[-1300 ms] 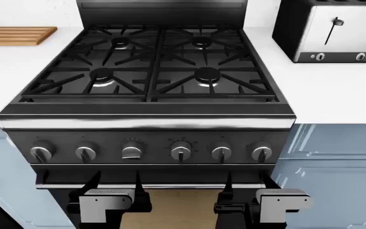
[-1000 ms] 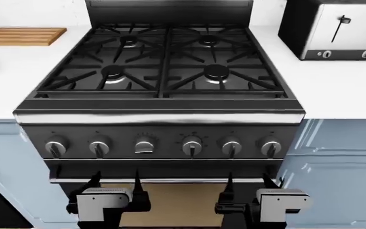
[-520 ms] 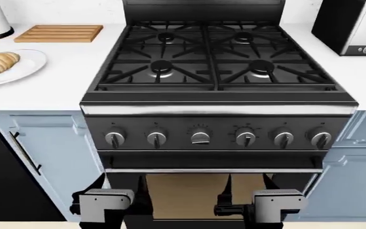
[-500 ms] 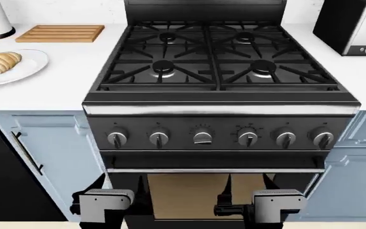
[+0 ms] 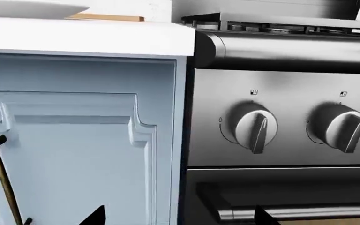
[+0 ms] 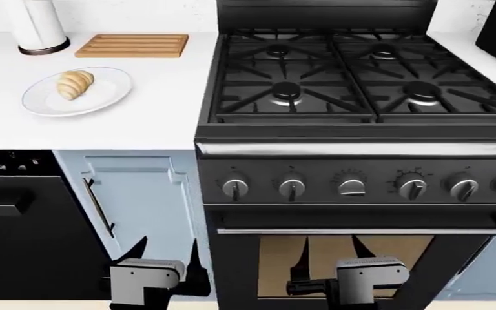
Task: From the different types of pastries on the counter, select a croissant and place it on the cutting board. Then retrieve a jar of jam from the cabinet and place it alongside the croissant on the cutting board.
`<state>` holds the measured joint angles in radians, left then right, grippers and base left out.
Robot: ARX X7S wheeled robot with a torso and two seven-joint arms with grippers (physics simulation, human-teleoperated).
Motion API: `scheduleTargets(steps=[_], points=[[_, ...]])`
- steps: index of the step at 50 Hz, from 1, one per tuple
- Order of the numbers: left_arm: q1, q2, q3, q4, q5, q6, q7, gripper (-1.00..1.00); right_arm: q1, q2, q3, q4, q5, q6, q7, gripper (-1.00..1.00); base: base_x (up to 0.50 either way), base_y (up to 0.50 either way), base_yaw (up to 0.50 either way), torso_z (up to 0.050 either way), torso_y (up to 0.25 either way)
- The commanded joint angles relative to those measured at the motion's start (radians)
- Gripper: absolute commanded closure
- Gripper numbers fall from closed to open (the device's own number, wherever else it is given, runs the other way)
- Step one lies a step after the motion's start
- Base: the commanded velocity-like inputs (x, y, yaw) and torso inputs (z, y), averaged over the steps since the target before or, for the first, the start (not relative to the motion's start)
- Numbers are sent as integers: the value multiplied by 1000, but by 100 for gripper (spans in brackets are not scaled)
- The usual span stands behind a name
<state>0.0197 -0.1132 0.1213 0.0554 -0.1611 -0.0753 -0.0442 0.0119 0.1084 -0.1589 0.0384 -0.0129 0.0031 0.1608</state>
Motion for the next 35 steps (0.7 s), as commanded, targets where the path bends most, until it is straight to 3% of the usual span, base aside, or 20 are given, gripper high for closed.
scheduleTargets(steps=[1,12,35], points=[[4,-11,15,8,-14,-2,-4,-100,3,11,-21,7,-1,-4,12,-100,27,500,0,0,0],[23,-19,31,14,6,61,-23,-100,3,20,-31,9,7,-11,20,-100,36,500,0,4,0],[20,-33,60,-11,12,100,-35,-100,19,33,-69,35,-7,-16,42,-100,69,500,0,50,0]])
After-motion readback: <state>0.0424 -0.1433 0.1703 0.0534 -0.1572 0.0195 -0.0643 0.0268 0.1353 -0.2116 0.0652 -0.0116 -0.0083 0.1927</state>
